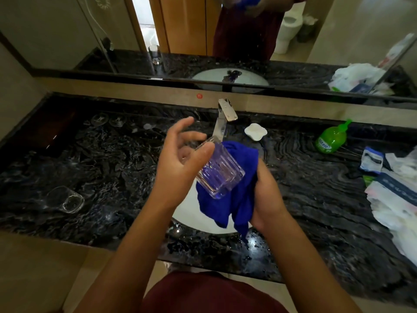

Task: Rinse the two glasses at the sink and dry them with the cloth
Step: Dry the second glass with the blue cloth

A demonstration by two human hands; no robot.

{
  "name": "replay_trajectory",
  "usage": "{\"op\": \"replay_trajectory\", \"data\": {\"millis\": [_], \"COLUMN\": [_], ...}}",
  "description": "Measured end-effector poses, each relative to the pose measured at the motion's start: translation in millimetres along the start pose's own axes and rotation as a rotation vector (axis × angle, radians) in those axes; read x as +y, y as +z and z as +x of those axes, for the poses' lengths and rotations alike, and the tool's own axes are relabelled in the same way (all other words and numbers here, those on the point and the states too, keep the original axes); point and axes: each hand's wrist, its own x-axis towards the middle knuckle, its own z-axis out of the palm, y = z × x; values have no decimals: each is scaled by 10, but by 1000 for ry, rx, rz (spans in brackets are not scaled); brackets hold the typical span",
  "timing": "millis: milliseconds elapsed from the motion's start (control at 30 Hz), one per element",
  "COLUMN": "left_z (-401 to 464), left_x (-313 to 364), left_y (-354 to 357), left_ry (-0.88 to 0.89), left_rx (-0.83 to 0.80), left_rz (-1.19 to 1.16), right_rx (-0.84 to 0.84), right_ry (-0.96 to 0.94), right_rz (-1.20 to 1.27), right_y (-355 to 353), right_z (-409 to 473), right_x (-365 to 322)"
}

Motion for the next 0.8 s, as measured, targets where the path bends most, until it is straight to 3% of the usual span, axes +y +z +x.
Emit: {"op": "replay_trajectory", "data": {"millis": [100,267,500,800], "left_z": [0,-163,-521,-391], "left_x": [-21,-48,-160,-187], "left_y": [87,298,496,308], "left_ry": [-35,-82,-47,-167], "left_rx": [139,258,169,338], "left_rz": [11,9,34,-276], "right_rx": [4,101,68,-94], "right_ry": [-59,-177,-283,-469], "right_rz": [118,78,153,-406], "right_y": [9,36,105,87], "right_z": [19,35,4,-153], "right_x": [68,112,111,135]}}
